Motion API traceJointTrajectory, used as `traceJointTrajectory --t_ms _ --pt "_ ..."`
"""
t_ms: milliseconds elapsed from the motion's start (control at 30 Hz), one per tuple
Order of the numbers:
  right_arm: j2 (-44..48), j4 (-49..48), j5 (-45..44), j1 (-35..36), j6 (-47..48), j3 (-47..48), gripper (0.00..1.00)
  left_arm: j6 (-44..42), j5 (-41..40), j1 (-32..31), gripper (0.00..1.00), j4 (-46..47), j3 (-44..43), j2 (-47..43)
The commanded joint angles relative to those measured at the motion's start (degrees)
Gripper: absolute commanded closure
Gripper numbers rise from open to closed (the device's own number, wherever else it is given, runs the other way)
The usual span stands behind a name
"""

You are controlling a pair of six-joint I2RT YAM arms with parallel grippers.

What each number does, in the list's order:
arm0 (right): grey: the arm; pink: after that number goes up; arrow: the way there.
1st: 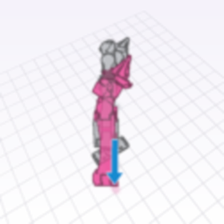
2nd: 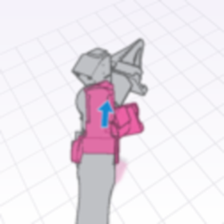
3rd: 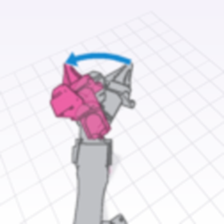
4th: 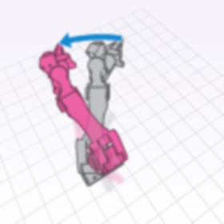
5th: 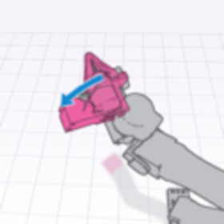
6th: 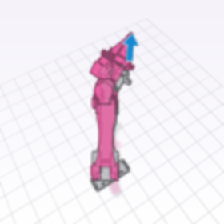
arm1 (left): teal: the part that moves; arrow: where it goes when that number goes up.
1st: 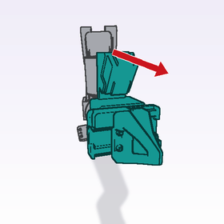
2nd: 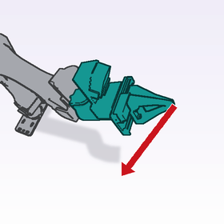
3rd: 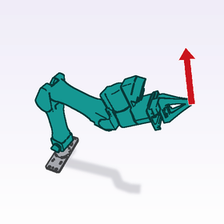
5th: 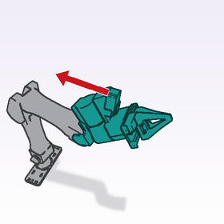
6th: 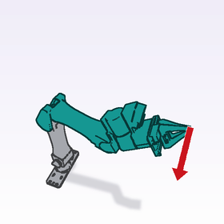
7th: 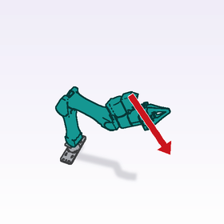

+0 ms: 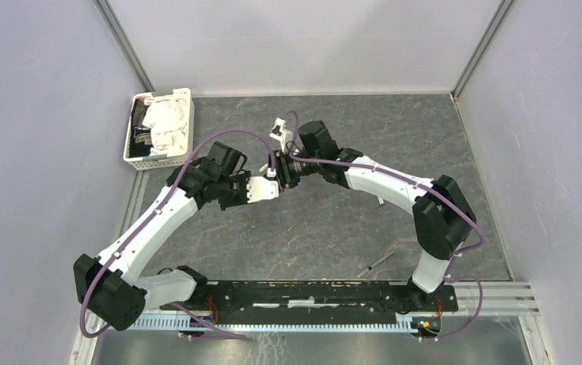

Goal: Open the pen caps
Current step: Pick up the pen from the center of the board.

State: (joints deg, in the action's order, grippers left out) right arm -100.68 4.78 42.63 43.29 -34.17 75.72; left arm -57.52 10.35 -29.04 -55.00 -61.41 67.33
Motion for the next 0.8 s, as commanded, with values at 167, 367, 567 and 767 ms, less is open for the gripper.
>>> traceJointTrajectory --t_ms 167,367,567,767 --pt "-4.2 -4.2 5.3 1.4 -1.1 0.6 0.56 -2.9 -1.8 -2.7 0.97 -0.7 -0.2 -1.3" --pt "-3.1 -9.6 8.5 1.3 -2.3 -2.0 0.92 -4.3 2.8 -3.2 0.92 -3.7 -0.6 -2.1" --pt "3.0 -21.9 13.0 0.2 -4.6 -13.0 1.0 -3.2 10.6 -2.9 0.64 -7.8 -3.0 -2.2" --pt "9.9 -33.1 15.8 -0.6 -6.7 -23.5 1.0 -1.1 19.3 -2.3 0.62 -9.7 -6.6 -2.0"
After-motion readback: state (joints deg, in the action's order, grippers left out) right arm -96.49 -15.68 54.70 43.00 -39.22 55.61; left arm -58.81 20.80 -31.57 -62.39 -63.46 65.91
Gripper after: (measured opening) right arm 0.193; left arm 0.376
